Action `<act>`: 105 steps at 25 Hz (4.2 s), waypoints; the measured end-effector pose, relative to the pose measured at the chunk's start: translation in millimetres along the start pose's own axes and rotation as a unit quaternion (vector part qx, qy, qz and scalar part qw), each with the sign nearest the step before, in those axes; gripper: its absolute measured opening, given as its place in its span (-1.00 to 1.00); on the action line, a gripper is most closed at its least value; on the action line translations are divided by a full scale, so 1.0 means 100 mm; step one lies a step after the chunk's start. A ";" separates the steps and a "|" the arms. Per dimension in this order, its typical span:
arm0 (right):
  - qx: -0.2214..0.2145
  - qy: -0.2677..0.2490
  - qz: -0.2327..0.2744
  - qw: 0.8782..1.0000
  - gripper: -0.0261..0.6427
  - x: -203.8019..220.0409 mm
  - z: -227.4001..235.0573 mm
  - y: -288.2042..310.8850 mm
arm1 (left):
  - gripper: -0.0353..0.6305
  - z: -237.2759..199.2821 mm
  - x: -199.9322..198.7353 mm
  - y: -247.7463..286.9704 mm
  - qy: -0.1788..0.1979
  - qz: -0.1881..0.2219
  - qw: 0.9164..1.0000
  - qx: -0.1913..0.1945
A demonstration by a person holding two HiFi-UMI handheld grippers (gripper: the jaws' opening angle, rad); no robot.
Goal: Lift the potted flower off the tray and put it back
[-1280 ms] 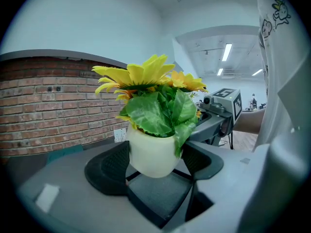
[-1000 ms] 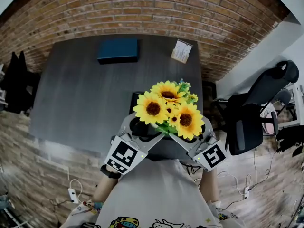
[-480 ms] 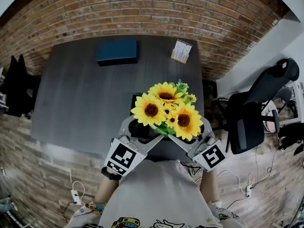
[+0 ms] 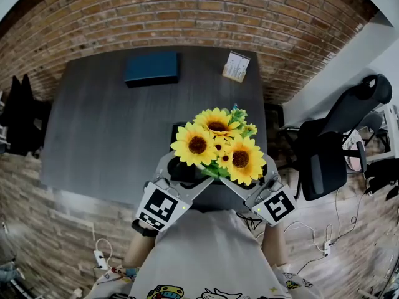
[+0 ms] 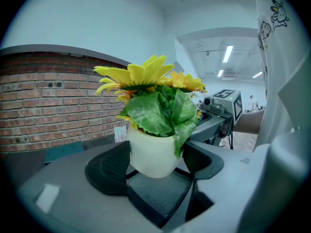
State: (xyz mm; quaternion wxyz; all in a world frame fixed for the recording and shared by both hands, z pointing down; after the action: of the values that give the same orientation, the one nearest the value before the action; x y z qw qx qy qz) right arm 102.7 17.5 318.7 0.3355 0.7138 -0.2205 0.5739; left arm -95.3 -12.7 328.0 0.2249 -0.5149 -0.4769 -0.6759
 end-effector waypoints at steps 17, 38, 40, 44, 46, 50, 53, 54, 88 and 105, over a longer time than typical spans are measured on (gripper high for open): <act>0.011 0.022 -0.001 1.000 0.14 0.07 0.03 0.00 | 0.18 -0.04 0.02 0.09 -0.002 -0.009 1.000 0.016; 0.007 0.056 -0.026 0.998 0.14 0.51 0.22 0.23 | 0.18 -0.23 0.34 0.47 -0.028 -0.046 0.998 0.036; 0.005 0.064 -0.034 0.997 0.13 0.61 0.24 0.25 | 0.18 -0.25 0.41 0.55 -0.034 -0.054 0.997 0.040; -0.001 0.075 -0.054 0.996 0.14 0.81 0.32 0.30 | 0.18 -0.28 0.54 0.70 -0.043 -0.069 0.996 0.044; -0.004 0.081 -0.058 0.995 0.13 0.89 0.34 0.33 | 0.18 -0.29 0.61 0.76 -0.050 -0.072 0.995 0.046; -0.008 0.090 -0.065 0.994 0.14 1.03 0.37 0.35 | 0.18 -0.29 0.72 0.86 -0.062 -0.072 0.994 0.048; -0.014 0.089 -0.072 0.993 0.14 1.13 0.37 0.37 | 0.18 -0.27 0.81 0.91 -0.066 -0.079 0.993 0.049; -0.016 0.089 -0.074 0.993 0.14 1.16 0.36 0.38 | 0.18 -0.27 0.85 0.92 -0.069 -0.081 0.993 0.049; -0.031 0.074 -0.142 0.987 0.14 1.65 0.22 0.42 | 0.20 -0.13 1.34 1.10 -0.069 -0.120 0.989 0.046; -0.007 0.079 -0.168 0.983 0.19 1.67 0.21 0.49 | 0.14 -0.16 1.36 1.07 -0.034 -0.135 0.990 0.026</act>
State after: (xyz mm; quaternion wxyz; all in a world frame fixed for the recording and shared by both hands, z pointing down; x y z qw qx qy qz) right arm 123.2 -18.7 488.6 0.4486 0.6907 -0.0747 0.5622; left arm -68.1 -48.4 496.1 0.1290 -0.4624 -0.5666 -0.6697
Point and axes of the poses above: the fingertips, and each gripper's own axes: y forward along the fingers, z to its right, x out of its underside, the point moved 10 cm from there along -y, backward along the fingers, and after that the axes turned 7 degrees about -z, right-handed, at the moved point
